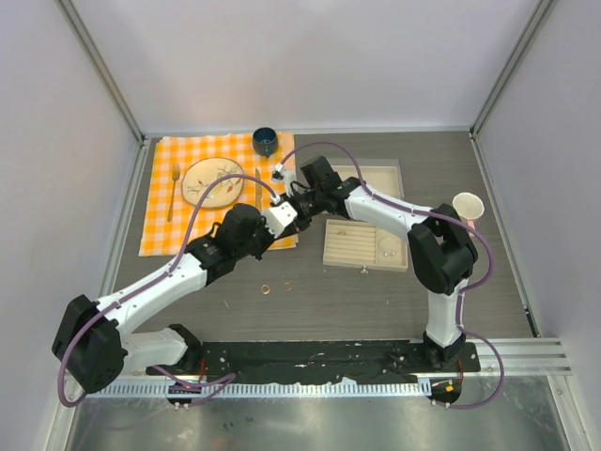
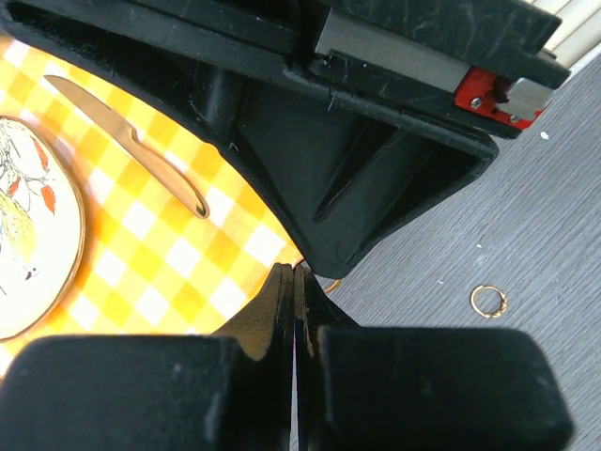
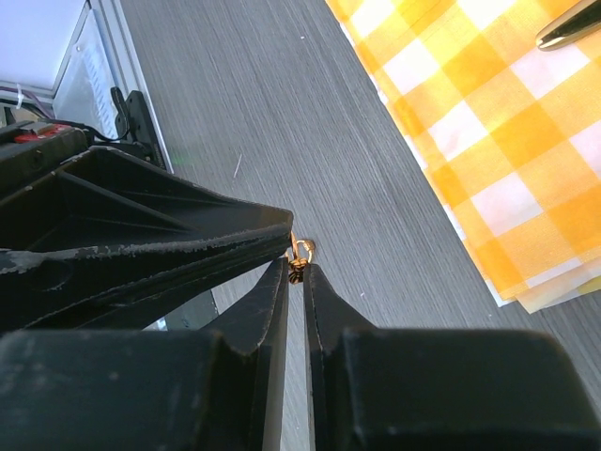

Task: Organize the mixed jewelry

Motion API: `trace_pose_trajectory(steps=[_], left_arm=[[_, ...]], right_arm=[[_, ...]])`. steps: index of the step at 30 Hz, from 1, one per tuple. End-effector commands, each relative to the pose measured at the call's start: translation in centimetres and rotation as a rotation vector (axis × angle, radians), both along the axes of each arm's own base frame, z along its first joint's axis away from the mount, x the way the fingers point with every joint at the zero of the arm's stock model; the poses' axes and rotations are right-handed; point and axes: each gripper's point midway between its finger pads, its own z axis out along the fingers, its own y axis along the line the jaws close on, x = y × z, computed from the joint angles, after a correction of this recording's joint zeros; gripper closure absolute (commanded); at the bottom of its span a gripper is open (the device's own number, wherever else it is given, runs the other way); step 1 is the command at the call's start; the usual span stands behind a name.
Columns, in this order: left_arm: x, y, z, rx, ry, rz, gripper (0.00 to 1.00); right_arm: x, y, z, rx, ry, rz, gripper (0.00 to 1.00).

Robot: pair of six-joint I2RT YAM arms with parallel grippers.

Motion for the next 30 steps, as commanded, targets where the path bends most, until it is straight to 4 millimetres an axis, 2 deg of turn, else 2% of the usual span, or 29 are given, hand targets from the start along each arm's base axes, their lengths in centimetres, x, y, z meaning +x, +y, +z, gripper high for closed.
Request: trace_pose_trajectory(steps=[1, 7, 8, 10, 11, 14, 21, 30], left_arm=[[0.4, -1.5, 0.8, -0.054, -0.029, -0.025, 0.95], [0.5, -1.2, 1.1, -0.049, -0.045, -0.012, 0.78], [0.6, -1.1, 1.2, -0.049, -0.049, -0.009, 0.72], [0.7, -0.9, 1.3, -0.046, -0.06, -0.002, 0.68], [0.7, -0.9, 1.6, -0.05, -0.07, 0.0, 0.61], [0.8, -0.5, 1.9, -0.054, -0.087, 0.018, 0.52], [0.9, -0.4, 3.3, -0.082, -0.113, 0.032, 0.43], [-0.7, -1.8, 3.4, -0.108, -0.06, -0.079, 0.36]], right_arm=[[-0.6, 1.0, 6.3, 0.132, -0.111, 0.054, 0.99], [-0.8, 0.5, 6.6, 0.122, -0.133, 0.044, 0.99], [-0.7, 0.3, 6.4, 0.114, -0.139, 0.04, 0.99], [-0.8, 0.0, 6.4, 0.103, -0.146, 0.039, 0.99], [-0.5, -0.3, 6.2, 0.092, -0.153, 0.027, 0.99], [-0.3, -1.1, 5.8, 0.058, -0.168, 0.017, 0.99], [0.2, -2.6, 4.8, 0.004, -0.194, -0.02, 0.99], [1.2, -3.3, 4.0, -0.029, -0.199, -0.056, 0.99]])
